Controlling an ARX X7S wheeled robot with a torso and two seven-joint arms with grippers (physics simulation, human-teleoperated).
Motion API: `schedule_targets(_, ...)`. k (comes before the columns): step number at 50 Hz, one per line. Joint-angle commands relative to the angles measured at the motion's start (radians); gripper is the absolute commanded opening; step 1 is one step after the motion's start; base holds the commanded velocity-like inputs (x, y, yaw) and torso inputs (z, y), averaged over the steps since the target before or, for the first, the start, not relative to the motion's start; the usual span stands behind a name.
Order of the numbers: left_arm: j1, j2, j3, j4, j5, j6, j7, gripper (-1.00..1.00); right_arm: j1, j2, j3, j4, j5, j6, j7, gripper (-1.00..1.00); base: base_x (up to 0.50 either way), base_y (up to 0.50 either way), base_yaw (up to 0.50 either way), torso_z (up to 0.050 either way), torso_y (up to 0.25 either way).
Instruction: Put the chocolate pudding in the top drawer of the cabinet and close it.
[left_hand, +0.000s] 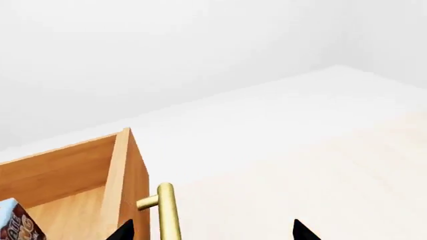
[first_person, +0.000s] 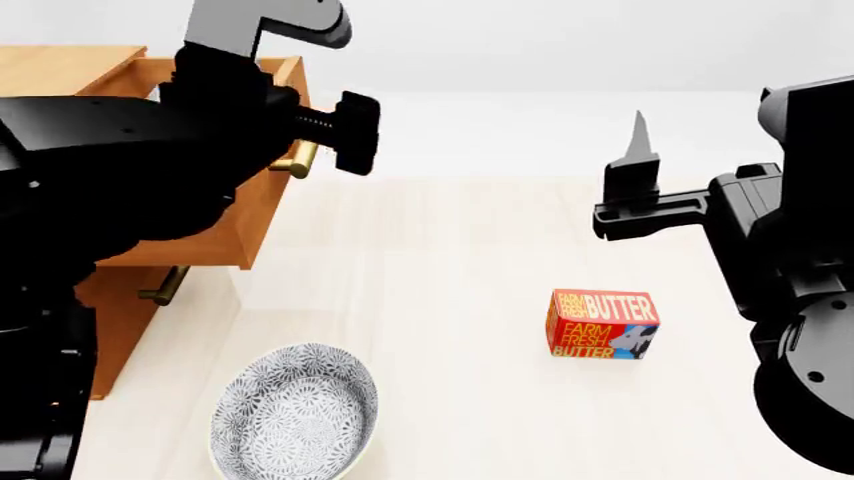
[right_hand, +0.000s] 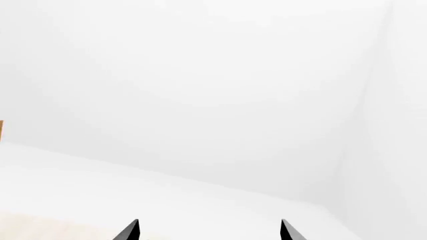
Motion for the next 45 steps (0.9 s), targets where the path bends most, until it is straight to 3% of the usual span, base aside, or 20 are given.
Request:
schedule_targets(1,0.06,0.044,0.027,0.09,-0.046,-0.025,-0.03,1.0,-0.006,0.004,0.001,-0.001,-0.002,-0.007,-0.003,1.0,0.0,0.0,0.0,0.0,0.0)
schedule_targets(27,0.108,0.168,0.157,0.042,0.014,0.039,-0.044,1.0,-0.022,0.018,0.007,-0.005,-0.005,-0.023,-0.009,1.0,0.0,0.0,0.0,0.0,0.0)
schedule_targets(32,0.077,0.228,0.241,-0.162,0.131,0.144,0.018,1.0,-0.028,0.021,0.01,0.0,-0.008,-0.03,-0.017,1.0,0.0,0.0,0.0,0.0,0.0)
schedule_targets(45,0.048,0.286,0.307,-0.309,0.192,0.214,0.044,1.0,-0.041,0.029,0.015,0.004,-0.016,-0.045,-0.028,1.0,0.0,0.0,0.0,0.0,0.0)
